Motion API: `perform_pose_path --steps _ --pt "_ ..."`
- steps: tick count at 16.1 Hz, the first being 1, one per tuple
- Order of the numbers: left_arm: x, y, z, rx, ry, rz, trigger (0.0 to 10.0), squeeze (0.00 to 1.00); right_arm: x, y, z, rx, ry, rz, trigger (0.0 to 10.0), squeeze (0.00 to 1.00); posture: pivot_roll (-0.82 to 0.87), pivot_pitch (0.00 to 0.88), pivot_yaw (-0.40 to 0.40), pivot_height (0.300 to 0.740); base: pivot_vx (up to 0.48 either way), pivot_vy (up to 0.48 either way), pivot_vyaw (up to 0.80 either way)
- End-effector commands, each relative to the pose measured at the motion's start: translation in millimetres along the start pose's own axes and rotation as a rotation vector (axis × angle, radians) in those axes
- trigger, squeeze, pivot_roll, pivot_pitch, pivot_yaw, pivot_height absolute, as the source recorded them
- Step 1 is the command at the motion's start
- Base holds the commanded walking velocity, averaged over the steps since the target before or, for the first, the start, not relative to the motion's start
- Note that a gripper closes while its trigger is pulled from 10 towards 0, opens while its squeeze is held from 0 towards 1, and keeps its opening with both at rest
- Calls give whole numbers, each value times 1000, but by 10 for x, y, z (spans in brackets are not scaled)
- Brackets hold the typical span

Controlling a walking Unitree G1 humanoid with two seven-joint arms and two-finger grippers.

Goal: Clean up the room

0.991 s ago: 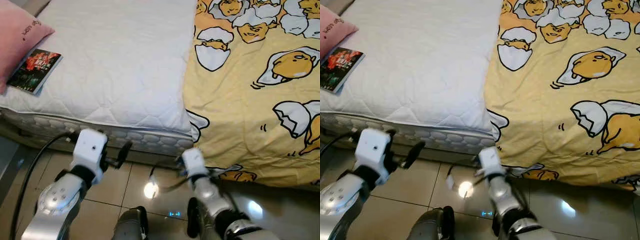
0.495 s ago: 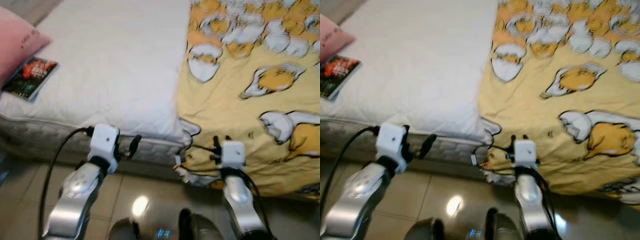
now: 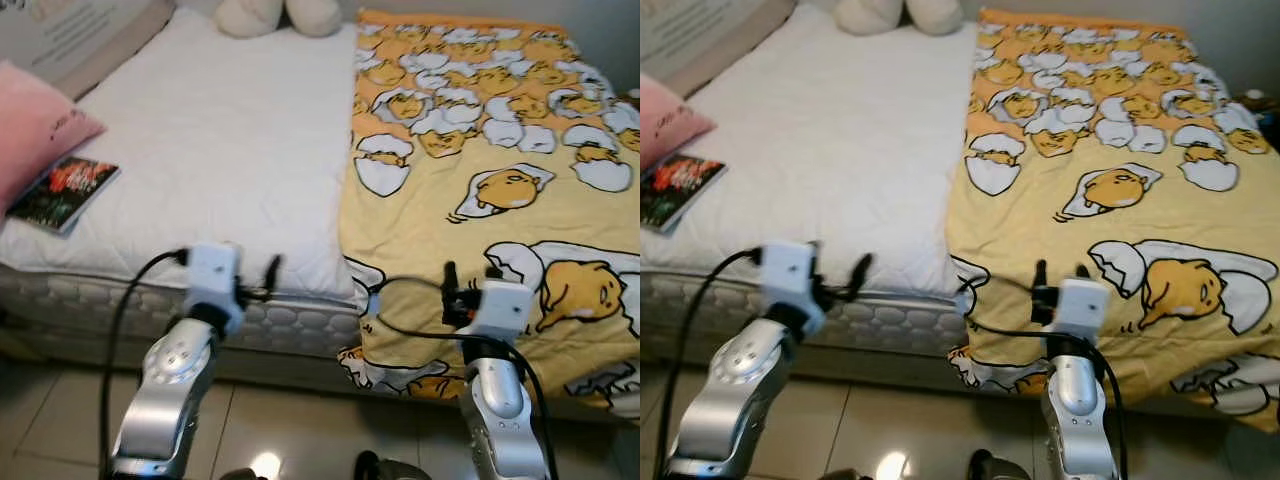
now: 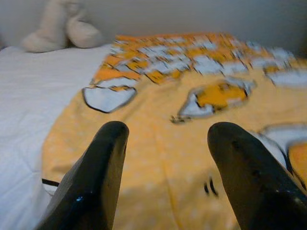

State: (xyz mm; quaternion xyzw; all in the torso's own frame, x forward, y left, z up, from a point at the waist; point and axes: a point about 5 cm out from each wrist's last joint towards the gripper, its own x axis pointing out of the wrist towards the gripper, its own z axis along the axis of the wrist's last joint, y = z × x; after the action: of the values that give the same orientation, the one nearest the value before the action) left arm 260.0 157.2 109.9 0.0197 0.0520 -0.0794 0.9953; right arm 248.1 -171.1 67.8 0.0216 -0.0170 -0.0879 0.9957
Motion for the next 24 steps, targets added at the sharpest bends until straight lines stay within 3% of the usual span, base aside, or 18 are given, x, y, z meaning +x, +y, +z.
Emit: perform_pose_path --steps 1,3,5,8,15,16,20,24 --pt "-52 200 -78 -61 37 127 10000 0 -26 -139 18 29 6 -55 10000 1000 14 0 18 740 0 0 0" --pt "-97 308 -93 -55 38 174 10000 0 -79 -182 29 19 10 -59 10000 1000 13 0 18 740 0 0 0" --pt "-149 258 -128 -5 45 115 10000 0 -153 -160 -3 -8 37 -23 10000 1000 14 0 19 740 0 0 0" --pt "-81 119 -54 12 8 46 10000 0 -136 -58 5 -16 41 29 10000 1000 19 0 14 740 0 0 0" --pt "-11 132 -24 47 -9 35 10000 0 -87 16 -52 -56 99 58 10000 1000 17 0 23 740 0 0 0" --pt "23 120 11 45 -25 28 10000 0 -48 45 -62 -70 107 72 10000 0 19 0 26 740 0 0 0" --pt "99 104 155 72 -95 4 10000 0 93 103 43 -82 66 79 10000 0 27 0 27 740 343 0 0" --pt "92 -33 250 91 -155 -70 10000 0 207 142 108 -84 41 73 10000 0 36 0 27 740 458 0 0"
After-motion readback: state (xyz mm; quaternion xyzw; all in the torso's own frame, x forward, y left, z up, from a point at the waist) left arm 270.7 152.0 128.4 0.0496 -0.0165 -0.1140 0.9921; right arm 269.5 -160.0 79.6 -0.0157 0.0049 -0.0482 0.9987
